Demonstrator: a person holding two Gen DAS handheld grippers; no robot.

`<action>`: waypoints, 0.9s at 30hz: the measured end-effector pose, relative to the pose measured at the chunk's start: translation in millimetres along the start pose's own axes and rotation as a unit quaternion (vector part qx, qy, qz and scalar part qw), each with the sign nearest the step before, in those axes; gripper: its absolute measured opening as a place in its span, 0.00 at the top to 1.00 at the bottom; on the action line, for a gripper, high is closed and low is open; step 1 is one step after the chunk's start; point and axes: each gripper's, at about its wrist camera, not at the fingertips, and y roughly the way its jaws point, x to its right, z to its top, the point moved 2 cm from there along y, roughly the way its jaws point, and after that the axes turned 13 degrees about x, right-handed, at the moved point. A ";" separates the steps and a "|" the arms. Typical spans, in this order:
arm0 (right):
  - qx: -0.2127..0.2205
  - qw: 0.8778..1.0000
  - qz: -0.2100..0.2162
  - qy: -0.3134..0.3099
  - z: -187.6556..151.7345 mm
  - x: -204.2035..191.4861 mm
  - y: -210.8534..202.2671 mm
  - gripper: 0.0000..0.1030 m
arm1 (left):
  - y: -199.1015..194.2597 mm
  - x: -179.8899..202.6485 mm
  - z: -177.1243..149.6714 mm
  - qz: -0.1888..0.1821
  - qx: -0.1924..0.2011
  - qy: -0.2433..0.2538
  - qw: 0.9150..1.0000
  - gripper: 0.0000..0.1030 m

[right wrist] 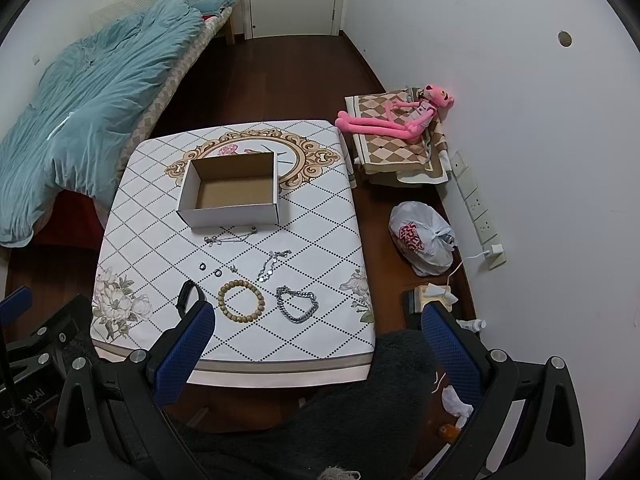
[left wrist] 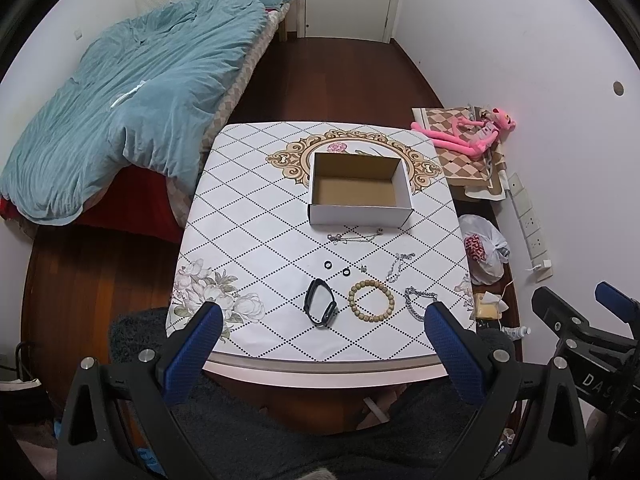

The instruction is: Organize jewelry

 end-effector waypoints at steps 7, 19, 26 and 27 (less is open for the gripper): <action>0.001 1.000 -0.001 0.000 1.6 0.0 -1.3 0.00 | -0.9 -2.3 -1.3 -0.001 0.001 0.000 1.000 0.00; 0.003 1.000 -0.001 0.000 2.7 -0.3 -2.0 0.00 | -2.0 -2.8 -0.4 -0.002 0.003 0.000 1.000 0.00; 0.007 1.000 -0.002 0.000 3.9 -1.4 -6.7 0.00 | -5.7 -2.8 0.6 -0.003 0.007 0.000 1.000 0.00; 0.007 1.000 -0.002 0.000 3.9 -1.3 -6.6 0.00 | -5.4 -2.8 0.2 -0.003 0.007 0.000 1.000 0.00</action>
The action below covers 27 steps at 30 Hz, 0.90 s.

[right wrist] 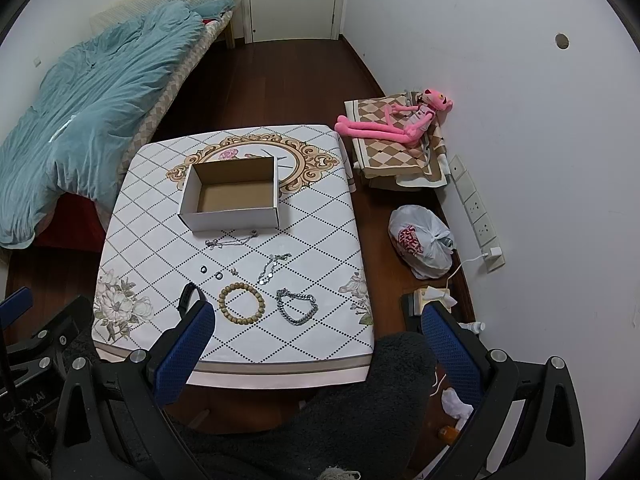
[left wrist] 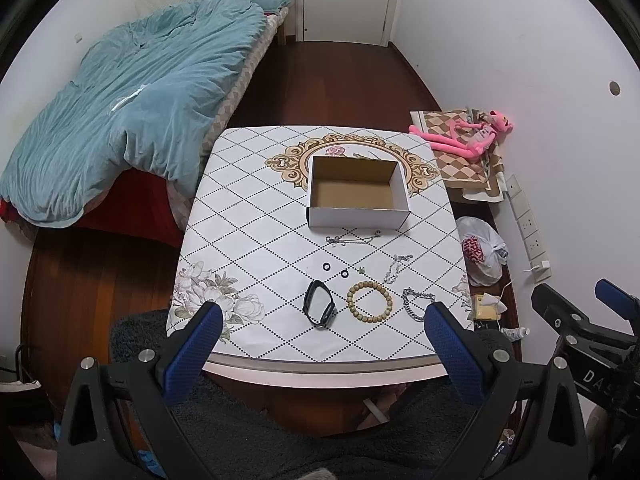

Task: Organize jewelry
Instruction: 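Lower the left tool onto the black watch while the right tool reaches the wooden bead bracelet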

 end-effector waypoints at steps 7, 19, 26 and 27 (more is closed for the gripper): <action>0.004 1.000 0.002 0.003 -0.8 -0.1 -1.8 0.00 | 2.4 2.0 -0.6 0.003 0.006 0.005 1.000 0.00; -0.059 0.998 0.009 -0.002 -29.3 -19.4 112.4 0.00 | 106.3 -28.7 -15.2 0.064 -0.036 0.029 0.997 0.00; -0.117 0.992 0.043 -0.001 -71.1 -46.5 191.4 0.14 | 175.3 -39.0 -51.3 0.072 -0.100 0.049 0.991 0.01; -0.124 0.991 0.045 -0.001 -77.0 -50.7 200.4 0.18 | 183.4 -40.0 -55.8 0.074 -0.109 0.048 0.990 0.01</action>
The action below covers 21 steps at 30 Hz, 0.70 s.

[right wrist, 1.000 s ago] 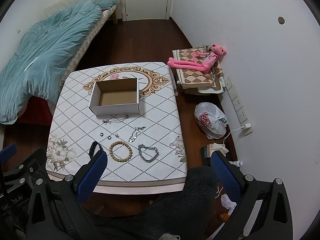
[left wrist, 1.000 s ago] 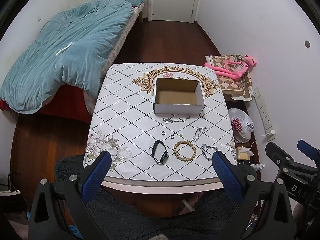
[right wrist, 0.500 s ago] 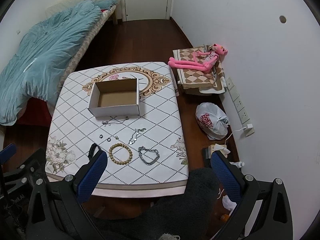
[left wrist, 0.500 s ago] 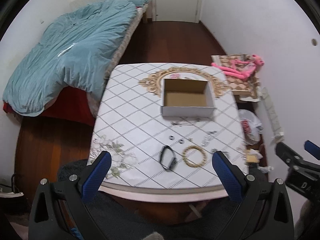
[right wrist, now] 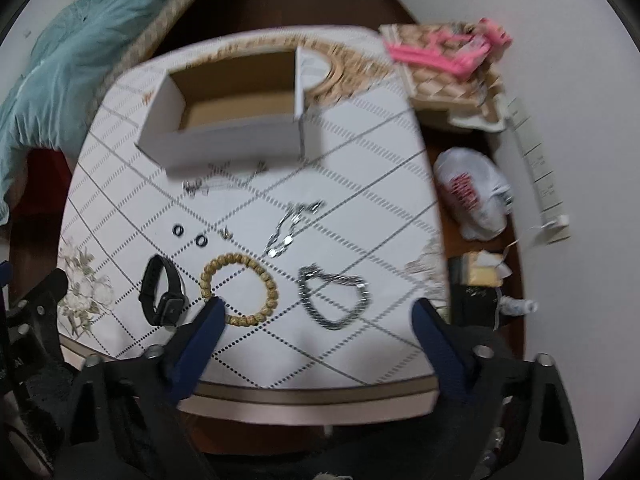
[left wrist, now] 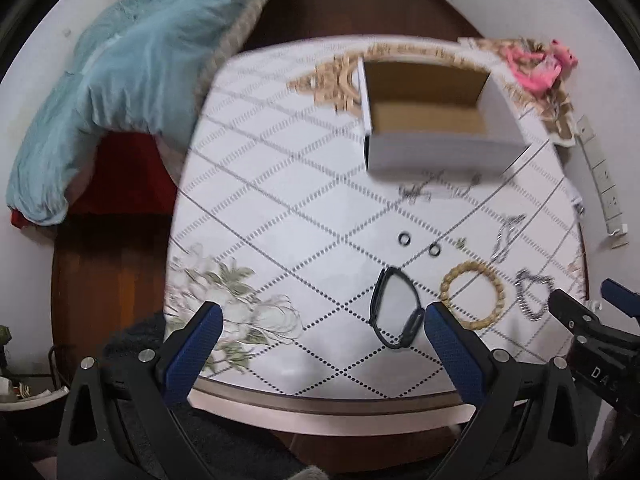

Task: Organize jewelry
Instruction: 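Lower the left tool onto the black watch while the right tool reaches the wooden bead bracelet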

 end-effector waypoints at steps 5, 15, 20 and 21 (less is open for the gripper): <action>-0.025 1.000 0.005 -0.004 -14.2 -12.4 40.3 0.23 | 37.4 5.3 -16.2 -0.026 -0.038 -0.006 0.999 0.02; -0.045 0.999 0.012 0.002 -32.1 -15.4 73.7 0.36 | 80.9 22.9 -35.8 -0.074 -0.067 -0.010 0.995 0.42; -0.047 0.999 0.024 -0.006 -31.9 -20.2 82.6 0.48 | 85.7 20.2 -40.3 -0.091 -0.056 -0.014 0.994 0.89; -0.046 0.999 0.027 -0.009 -31.9 -21.6 83.5 0.53 | 87.0 18.1 -41.5 -0.095 -0.057 -0.017 0.994 0.92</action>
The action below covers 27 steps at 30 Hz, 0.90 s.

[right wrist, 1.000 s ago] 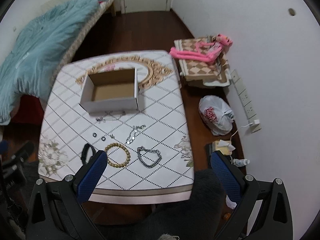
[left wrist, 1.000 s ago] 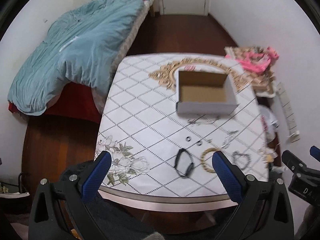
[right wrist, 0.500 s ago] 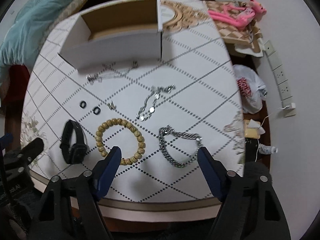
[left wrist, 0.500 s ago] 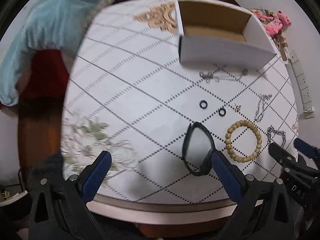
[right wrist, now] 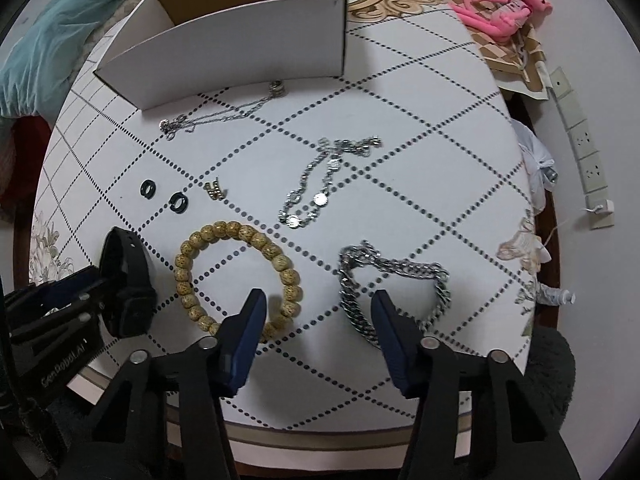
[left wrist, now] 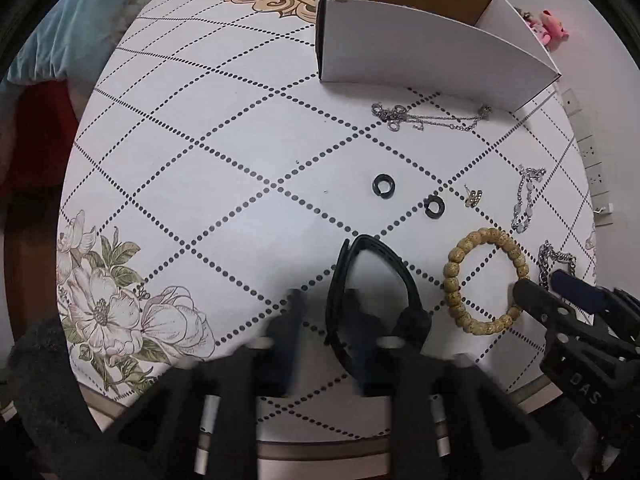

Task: Organize jewelry
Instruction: 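Lower the left tool onto the black watch while the right tool reaches the wooden bead bracelet, then close the left tool on the black watch while the right tool grasps the bead bracelet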

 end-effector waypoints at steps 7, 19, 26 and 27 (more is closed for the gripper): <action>0.023 0.999 -0.013 -0.038 1.8 -14.8 5.2 0.76 | -4.8 -21.8 -9.6 0.018 0.017 -0.001 1.000 0.94; 0.076 0.996 0.028 -0.020 3.6 -19.6 -29.8 0.88 | -43.0 -38.1 -27.1 0.018 0.042 0.005 0.999 0.96; 0.080 0.992 0.099 0.024 22.4 -13.6 -55.3 0.88 | -89.1 -47.0 -27.9 -0.002 0.074 0.001 0.997 0.96; 0.069 0.992 0.105 0.035 26.1 -8.8 -51.4 0.88 | -89.3 -51.3 -30.1 -0.004 0.075 0.000 0.997 0.96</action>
